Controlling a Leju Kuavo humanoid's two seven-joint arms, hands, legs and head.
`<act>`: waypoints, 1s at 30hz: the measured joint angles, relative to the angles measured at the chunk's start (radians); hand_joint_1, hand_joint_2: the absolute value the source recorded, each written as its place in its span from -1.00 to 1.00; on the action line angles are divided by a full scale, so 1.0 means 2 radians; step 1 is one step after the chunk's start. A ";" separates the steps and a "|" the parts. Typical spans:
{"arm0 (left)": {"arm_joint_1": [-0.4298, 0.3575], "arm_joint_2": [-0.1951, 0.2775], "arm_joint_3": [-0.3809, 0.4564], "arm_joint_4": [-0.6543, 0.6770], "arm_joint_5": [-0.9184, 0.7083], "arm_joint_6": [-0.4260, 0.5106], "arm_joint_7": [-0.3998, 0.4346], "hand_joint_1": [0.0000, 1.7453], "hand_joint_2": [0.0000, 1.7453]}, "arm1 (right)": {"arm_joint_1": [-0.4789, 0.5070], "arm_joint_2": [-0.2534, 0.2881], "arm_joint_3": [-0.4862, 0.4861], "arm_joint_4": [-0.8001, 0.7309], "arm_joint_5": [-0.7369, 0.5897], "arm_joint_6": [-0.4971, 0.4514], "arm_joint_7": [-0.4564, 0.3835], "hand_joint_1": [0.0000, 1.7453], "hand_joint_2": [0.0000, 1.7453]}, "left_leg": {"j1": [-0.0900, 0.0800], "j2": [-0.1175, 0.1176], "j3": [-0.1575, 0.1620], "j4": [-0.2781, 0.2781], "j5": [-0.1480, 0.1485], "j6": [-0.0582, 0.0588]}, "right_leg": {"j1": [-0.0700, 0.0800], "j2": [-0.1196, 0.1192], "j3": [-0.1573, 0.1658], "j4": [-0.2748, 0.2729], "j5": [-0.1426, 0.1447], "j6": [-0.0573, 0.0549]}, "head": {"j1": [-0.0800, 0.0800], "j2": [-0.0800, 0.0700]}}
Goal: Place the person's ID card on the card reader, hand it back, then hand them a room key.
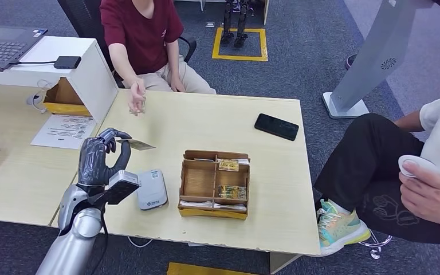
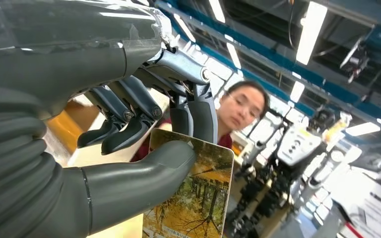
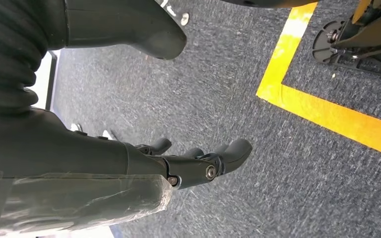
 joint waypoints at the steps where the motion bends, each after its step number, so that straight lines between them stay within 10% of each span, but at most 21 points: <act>1: -0.007 0.003 0.006 0.002 0.001 0.001 0.001 1.00 1.00 | 0.000 0.000 0.000 0.000 0.004 0.000 0.000 -1.00 1.00 | 0.000 0.000 0.000 0.000 0.000 0.000 | 0.000 0.000 0.000 0.000 0.000 0.000 | 0.000 0.000; 13: -0.165 0.019 0.093 0.168 -0.007 0.022 0.014 0.95 1.00 | -0.006 0.000 0.000 0.000 0.044 0.006 0.005 -1.00 1.00 | 0.000 0.000 0.000 0.000 0.002 -0.001 | 0.001 -0.001 0.000 0.001 0.002 -0.001 | 0.000 0.000; 30: -0.174 0.010 0.104 0.245 -0.019 0.037 0.007 1.00 1.00 | -0.007 0.000 0.000 0.000 0.041 0.004 0.003 -1.00 1.00 | 0.000 0.000 -0.001 0.000 0.002 -0.001 | 0.000 -0.001 -0.002 0.001 0.002 -0.001 | 0.000 0.000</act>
